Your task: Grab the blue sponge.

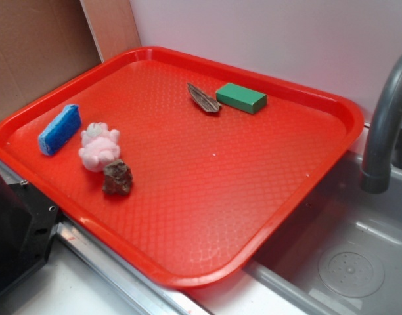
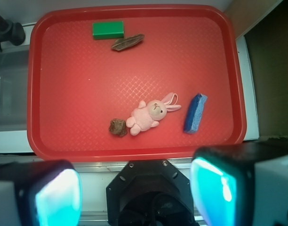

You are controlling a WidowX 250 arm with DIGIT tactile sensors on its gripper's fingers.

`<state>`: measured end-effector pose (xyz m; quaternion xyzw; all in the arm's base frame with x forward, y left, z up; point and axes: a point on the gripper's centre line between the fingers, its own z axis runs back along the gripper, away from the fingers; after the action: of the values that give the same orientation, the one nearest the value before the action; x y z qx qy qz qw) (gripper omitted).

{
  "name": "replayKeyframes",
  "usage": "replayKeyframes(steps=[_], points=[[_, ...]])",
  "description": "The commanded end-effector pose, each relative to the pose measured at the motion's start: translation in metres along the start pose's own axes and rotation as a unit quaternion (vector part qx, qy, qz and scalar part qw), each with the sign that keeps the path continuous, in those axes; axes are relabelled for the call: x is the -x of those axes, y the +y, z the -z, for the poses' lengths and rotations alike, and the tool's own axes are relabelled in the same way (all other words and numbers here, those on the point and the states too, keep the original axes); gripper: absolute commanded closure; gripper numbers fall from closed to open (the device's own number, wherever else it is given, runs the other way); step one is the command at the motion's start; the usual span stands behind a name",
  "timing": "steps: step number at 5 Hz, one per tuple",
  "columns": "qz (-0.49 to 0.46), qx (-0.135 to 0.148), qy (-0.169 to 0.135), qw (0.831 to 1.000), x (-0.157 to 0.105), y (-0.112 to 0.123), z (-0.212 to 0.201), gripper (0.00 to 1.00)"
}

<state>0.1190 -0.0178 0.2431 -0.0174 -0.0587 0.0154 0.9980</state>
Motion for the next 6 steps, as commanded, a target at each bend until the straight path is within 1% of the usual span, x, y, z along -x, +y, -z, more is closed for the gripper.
replayKeyframes(steps=[1, 2, 3, 4, 5, 6], points=[[0.000, 0.000, 0.000, 1.000, 0.000, 0.000, 0.000, 0.00], [-0.125, -0.007, 0.016, 0.992, -0.013, 0.051, 0.050, 0.00], [-0.208, -0.031, -0.012, 0.978, -0.017, 0.086, 0.097, 0.00], [-0.285, -0.014, -0.029, 0.958, -0.021, 0.111, 0.142, 0.00], [-0.287, -0.018, -0.013, 0.958, -0.026, 0.119, 0.181, 0.00], [-0.263, -0.018, 0.013, 0.964, -0.011, 0.128, 0.213, 0.00]])
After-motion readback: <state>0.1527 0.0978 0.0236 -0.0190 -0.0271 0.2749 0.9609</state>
